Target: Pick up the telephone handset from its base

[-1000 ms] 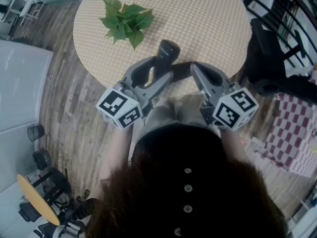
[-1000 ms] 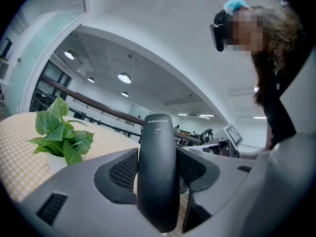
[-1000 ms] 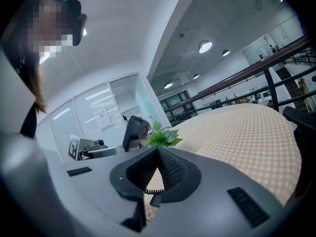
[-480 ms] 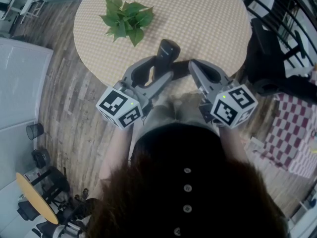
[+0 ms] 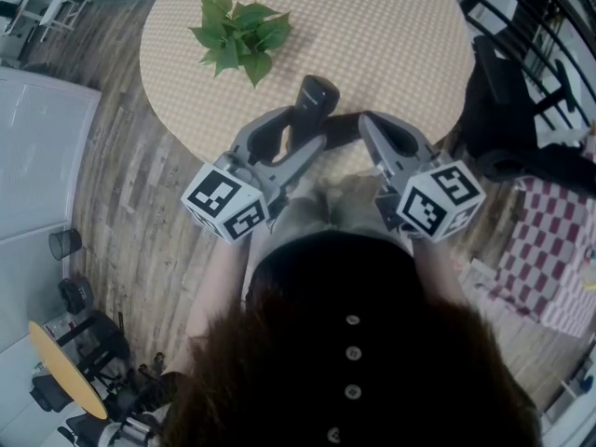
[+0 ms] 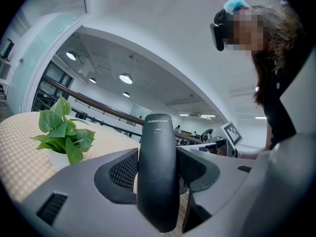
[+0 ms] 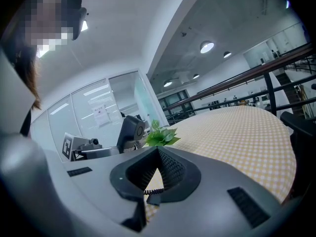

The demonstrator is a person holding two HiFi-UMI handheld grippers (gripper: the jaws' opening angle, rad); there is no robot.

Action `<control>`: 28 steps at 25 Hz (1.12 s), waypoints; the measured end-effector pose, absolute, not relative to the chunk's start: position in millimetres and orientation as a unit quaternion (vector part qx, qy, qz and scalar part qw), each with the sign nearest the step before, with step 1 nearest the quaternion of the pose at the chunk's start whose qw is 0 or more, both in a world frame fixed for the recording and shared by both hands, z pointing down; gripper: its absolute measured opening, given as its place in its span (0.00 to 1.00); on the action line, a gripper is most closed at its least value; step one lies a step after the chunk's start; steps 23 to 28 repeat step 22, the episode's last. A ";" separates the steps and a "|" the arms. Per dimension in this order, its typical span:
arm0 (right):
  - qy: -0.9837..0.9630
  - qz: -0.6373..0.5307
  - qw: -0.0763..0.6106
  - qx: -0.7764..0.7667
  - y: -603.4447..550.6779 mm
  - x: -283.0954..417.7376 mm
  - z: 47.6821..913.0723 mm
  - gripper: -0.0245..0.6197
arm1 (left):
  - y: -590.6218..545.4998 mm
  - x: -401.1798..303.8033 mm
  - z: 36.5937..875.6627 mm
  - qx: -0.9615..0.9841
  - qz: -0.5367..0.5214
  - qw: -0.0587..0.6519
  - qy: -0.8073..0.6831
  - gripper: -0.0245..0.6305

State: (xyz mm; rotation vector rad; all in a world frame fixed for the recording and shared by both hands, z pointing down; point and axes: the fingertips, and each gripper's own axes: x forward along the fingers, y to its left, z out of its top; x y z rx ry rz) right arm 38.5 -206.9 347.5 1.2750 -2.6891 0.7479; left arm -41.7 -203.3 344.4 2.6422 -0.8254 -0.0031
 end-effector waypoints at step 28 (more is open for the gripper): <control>-0.886 0.236 0.059 0.394 -207.2 35.4 350.8 0.05 | -207.2 -42.1 344.4 0.938 0.004 0.180 -0.295 0.42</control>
